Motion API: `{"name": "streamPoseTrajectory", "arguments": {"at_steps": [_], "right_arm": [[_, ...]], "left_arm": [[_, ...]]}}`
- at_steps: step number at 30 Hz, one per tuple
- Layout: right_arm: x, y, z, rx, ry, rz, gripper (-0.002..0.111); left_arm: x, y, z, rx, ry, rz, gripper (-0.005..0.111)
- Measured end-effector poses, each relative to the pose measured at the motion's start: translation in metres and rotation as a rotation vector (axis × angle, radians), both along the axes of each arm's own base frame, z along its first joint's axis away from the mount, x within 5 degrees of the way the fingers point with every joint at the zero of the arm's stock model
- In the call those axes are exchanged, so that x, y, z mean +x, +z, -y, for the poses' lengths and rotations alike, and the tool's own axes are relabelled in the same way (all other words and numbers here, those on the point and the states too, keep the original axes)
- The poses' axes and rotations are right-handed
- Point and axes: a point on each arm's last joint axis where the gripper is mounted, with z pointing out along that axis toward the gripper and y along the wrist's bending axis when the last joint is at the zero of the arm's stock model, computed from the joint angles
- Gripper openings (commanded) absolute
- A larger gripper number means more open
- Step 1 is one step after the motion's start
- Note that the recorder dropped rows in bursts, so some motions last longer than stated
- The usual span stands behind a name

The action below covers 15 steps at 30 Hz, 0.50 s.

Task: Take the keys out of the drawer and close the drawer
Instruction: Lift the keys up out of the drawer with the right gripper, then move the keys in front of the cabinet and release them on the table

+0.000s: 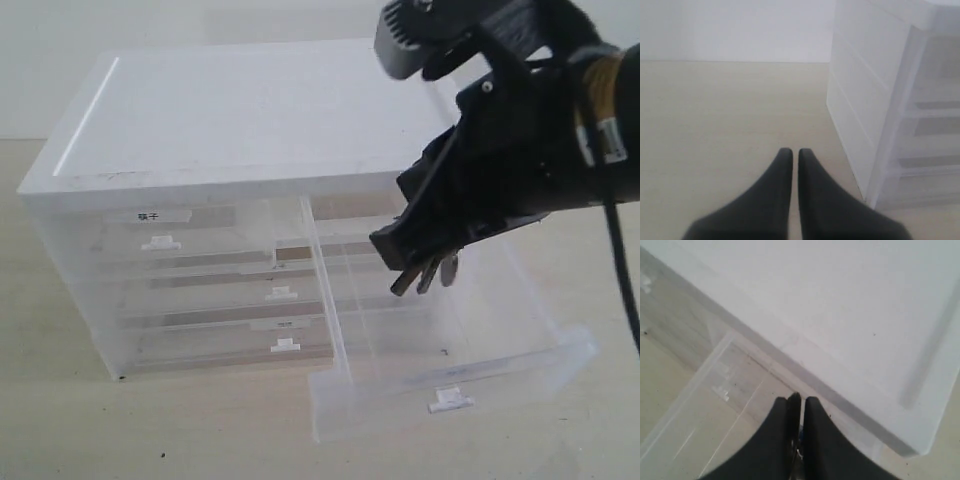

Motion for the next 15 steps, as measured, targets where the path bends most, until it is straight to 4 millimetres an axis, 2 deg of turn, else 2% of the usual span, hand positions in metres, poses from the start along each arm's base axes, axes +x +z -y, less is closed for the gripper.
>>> {"name": "streamPoseTrajectory", "arguments": {"at_steps": [4, 8, 11, 15], "right_arm": [[-0.009, 0.023, 0.008, 0.062, 0.025, 0.053, 0.0], [-0.013, 0.045, 0.006, 0.14, 0.065, 0.082, 0.0], [-0.013, 0.05, -0.003, 0.188, 0.11, 0.074, 0.0], [-0.007, 0.045, -0.02, 0.227, 0.169, 0.045, 0.0]], "left_arm": [[0.0, 0.0, 0.0, 0.0, 0.0, 0.0, 0.005], [0.0, 0.0, 0.0, 0.0, 0.0, 0.0, 0.005], [0.0, 0.0, 0.0, 0.0, 0.0, 0.0, 0.005], [0.0, 0.0, 0.0, 0.0, 0.0, 0.0, 0.005]]}}
